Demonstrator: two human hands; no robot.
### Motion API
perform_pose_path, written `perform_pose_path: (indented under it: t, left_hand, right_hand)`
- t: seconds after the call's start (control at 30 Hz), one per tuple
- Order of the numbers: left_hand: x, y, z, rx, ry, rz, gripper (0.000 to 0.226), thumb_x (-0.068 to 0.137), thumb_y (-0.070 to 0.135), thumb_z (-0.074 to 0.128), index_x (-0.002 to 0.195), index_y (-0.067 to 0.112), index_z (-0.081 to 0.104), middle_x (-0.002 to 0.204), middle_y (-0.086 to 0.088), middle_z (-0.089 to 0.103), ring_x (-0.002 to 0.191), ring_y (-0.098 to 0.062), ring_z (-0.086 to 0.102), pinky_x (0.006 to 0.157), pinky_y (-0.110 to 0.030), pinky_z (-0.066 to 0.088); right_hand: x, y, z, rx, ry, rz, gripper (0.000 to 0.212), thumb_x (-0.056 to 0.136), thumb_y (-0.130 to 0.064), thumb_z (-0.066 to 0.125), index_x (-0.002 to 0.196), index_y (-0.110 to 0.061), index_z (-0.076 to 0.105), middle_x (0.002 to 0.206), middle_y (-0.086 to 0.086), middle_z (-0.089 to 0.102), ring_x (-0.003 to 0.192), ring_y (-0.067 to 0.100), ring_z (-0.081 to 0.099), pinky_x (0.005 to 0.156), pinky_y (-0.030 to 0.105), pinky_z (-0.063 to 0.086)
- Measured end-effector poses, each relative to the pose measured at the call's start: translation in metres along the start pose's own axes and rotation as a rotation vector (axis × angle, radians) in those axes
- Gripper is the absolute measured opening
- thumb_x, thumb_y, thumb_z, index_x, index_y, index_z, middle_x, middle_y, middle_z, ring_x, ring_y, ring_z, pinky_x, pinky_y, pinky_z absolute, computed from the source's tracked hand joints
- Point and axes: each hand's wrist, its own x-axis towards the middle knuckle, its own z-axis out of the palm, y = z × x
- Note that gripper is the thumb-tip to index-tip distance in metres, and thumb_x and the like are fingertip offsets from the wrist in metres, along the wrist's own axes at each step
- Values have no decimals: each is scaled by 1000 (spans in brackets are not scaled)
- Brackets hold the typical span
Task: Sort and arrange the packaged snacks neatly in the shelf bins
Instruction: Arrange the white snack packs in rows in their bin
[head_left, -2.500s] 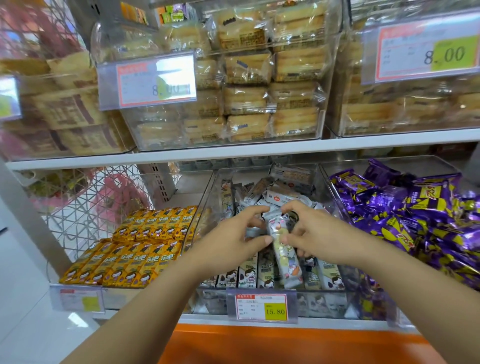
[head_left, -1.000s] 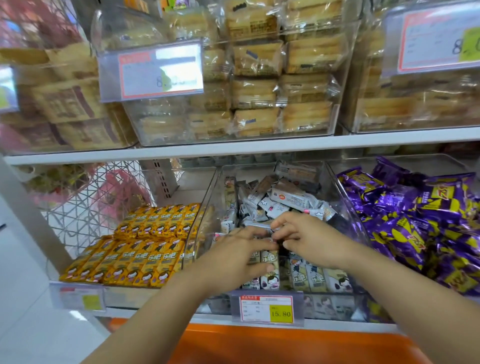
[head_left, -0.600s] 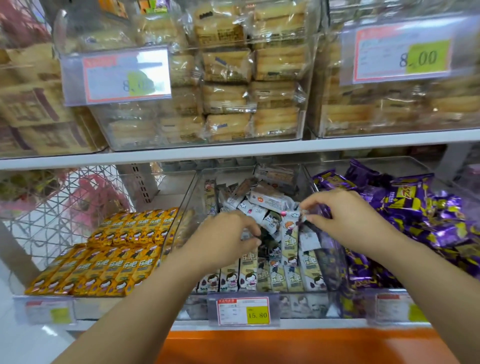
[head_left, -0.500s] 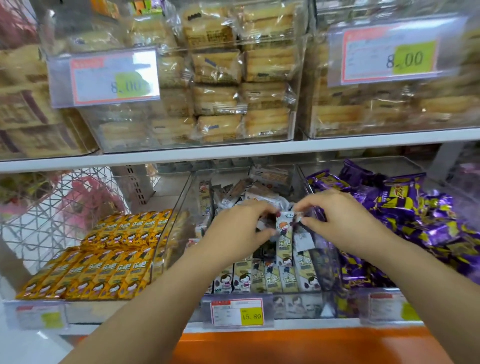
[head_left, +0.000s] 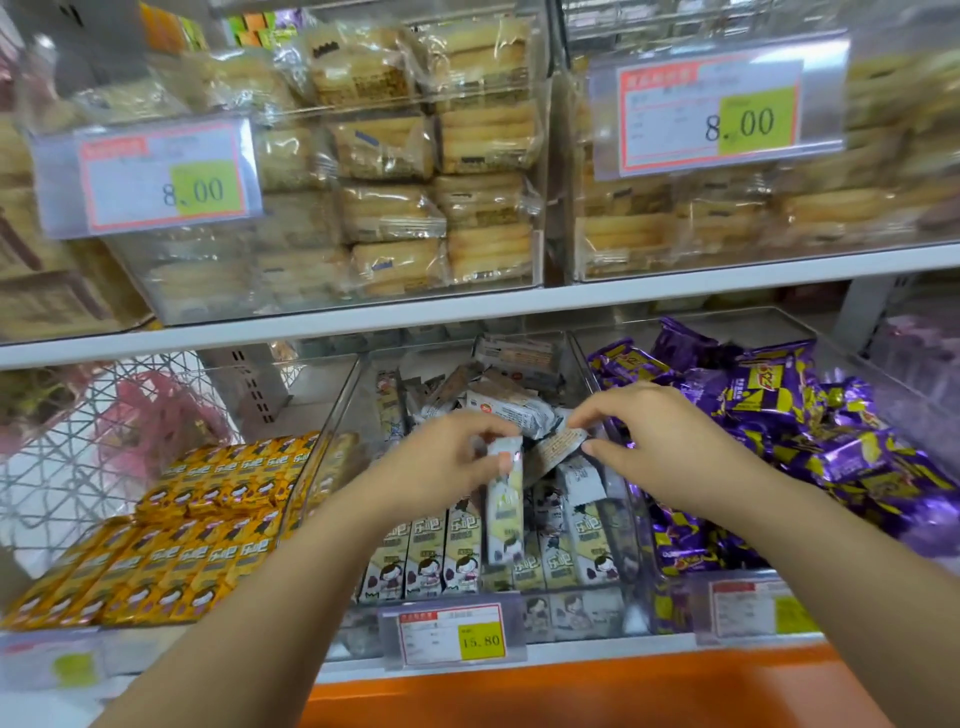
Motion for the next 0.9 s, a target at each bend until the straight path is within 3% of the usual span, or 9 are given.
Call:
perform_pose_path:
  t: [0.13,0.27,0.37,0.47,0.53,0.63,0.7,0.8,0.9]
  left_hand:
    - [-1,-5,13,287,-160,16,24,97,33,50,120,32,59,118,8,60,103,-13,55,91,-32,43]
    - [-1,-5,18,600,-227,-38,31,97,37,49,126,36,57,132,5,48,125,-23,33,105,-43,27]
    - [3,2,18,601,-113,36,28,91,42,57,118,35,62,126,8,51,118,-18,43,101,-37,33]
    - [12,17,23,469,46,189,38,86,47,62,120,32,55,114,10,55,105,-15,55,87,-31,44]
    - [17,28,31,534,50,254,51,85,50,61,129,30,47,121,6,48,107,-18,52,78,-28,38]
    - [24,36,44,663,22,299,56,87,43,61,137,25,42,138,0,42,114,-25,51,84,-33,40]
    - [26,35,46,603,48,300,50,88,34,60,134,22,45,133,-1,50,109,-26,55,82,-34,44]
    - [18,31,30,207,139,218,35,85,24,61,119,27,54,106,5,64,91,-14,62,75,-30,53]
    - [4,21,8,-113,185,119,22,88,23,61,103,36,51,97,18,61,82,5,59,67,-12,46]
  right_hand:
    - [0,-3,1,5,-19,3,24,92,-25,58,115,-31,62,109,-17,61,112,5,43,89,23,39]
    - [1,-3,0,10,-31,7,25,92,-25,58,116,-30,61,114,-17,60,115,5,42,91,23,39]
    - [1,-1,-2,16,-28,5,23,92,-26,57,114,-31,62,104,-19,57,110,4,45,84,20,36]
    - [2,0,-3,21,-7,4,20,92,-27,57,110,-31,64,101,-19,58,106,5,49,86,24,41]
    - [2,0,-4,22,6,3,18,91,-26,58,107,-30,64,105,-16,62,106,7,50,88,28,43]
    - [1,1,-4,26,3,3,19,89,-25,60,107,-31,64,108,-15,63,107,8,51,90,31,44]
    - [0,1,-6,26,1,-2,18,89,-24,60,106,-31,64,106,-16,63,106,7,51,89,29,43]
    - [-1,2,-9,27,3,20,19,90,-25,60,107,-33,64,110,-17,62,108,9,52,90,29,44]
    - [-3,3,-11,20,-12,36,21,92,-27,58,112,-33,63,117,-16,60,109,5,50,90,28,44]
